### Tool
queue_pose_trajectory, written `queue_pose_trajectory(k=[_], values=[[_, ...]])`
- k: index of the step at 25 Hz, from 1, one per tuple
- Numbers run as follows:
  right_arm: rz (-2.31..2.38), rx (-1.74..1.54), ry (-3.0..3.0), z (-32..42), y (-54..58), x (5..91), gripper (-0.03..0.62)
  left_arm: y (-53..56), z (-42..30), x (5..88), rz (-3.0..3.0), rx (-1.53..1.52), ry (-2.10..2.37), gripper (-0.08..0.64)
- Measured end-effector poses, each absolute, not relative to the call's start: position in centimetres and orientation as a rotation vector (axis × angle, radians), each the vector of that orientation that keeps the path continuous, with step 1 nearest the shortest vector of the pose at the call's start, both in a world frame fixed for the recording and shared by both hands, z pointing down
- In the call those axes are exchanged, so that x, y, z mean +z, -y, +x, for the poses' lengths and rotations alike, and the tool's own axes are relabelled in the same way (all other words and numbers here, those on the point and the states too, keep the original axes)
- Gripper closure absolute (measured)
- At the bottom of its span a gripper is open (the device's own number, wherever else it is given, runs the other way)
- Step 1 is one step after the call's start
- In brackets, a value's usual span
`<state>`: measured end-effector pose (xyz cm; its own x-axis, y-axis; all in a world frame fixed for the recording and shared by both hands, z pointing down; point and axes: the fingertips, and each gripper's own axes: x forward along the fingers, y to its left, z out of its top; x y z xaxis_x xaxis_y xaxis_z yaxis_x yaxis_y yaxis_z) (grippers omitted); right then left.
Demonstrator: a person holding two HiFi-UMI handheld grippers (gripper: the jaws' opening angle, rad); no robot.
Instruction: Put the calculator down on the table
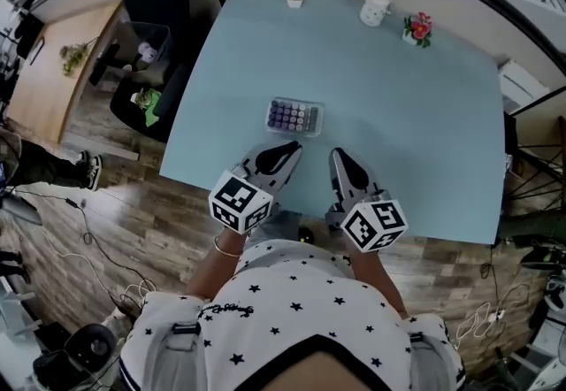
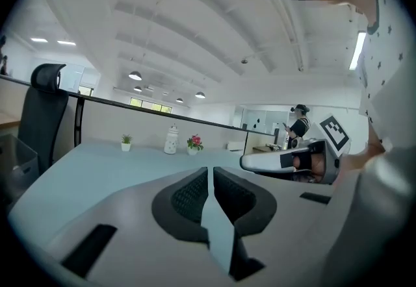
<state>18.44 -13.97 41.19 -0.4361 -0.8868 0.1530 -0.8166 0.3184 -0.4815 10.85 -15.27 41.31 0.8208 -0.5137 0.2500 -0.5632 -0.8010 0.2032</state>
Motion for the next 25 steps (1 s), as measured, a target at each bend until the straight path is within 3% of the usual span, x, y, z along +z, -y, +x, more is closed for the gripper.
queue_pose_trajectory(k=[25], values=[[-1.521,-0.696,-2.45,16.5,7.3,39.0,0.594,8.7,8.6,39.2,2.767,0.221,0.877,0.509]])
